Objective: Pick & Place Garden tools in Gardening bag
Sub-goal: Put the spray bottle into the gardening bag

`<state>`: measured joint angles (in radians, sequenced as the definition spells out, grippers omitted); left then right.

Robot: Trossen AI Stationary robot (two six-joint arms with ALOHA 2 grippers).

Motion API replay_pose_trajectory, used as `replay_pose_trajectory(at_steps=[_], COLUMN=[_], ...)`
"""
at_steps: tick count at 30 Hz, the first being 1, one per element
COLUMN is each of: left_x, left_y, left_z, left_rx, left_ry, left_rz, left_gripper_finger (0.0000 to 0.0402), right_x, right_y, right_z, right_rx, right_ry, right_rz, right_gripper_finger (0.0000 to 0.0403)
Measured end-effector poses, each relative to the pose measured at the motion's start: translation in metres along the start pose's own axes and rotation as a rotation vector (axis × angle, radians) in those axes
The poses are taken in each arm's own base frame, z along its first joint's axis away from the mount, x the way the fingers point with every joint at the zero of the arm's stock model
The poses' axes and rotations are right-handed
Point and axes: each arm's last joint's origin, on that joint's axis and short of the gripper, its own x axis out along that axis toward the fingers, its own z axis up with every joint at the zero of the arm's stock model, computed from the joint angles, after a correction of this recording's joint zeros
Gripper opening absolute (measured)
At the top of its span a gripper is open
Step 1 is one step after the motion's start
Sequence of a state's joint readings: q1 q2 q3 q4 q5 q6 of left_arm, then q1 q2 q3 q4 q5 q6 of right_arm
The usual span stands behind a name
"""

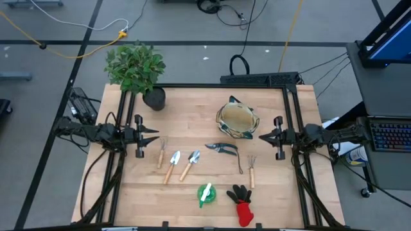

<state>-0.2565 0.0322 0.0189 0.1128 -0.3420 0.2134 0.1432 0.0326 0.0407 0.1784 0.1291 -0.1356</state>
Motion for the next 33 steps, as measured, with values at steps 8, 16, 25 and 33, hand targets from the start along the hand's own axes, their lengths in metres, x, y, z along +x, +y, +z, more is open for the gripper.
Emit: replay_pose_trajectory(at_steps=[8,16,25,33], left_x=[0.000,0.000,0.003,0.020], left_y=[0.000,0.000,-0.002,-0.011], left_z=[-0.001,0.001,0.017,0.018], left_rx=[-0.242,-0.264,-0.347,-0.377], left_ry=[0.010,-0.013,-0.169,-0.151], left_rz=[-0.002,0.001,-0.141,-0.244], left_gripper_finger=[0.0106,0.0106,0.0106,0.0106], right_x=[-0.001,-0.004,0.010,0.043], right_y=[-0.003,-0.007,-0.003,0.004], right_z=[0.014,0.029,0.035,0.033], right_rx=[-0.011,0.017,0.105,0.206], right_ry=[-0.145,-0.298,-0.368,-0.271], right_rz=[-0.039,-0.119,-0.006,0.078], right_gripper_finger=[0.0000,0.0001,0.0051,0.0088])
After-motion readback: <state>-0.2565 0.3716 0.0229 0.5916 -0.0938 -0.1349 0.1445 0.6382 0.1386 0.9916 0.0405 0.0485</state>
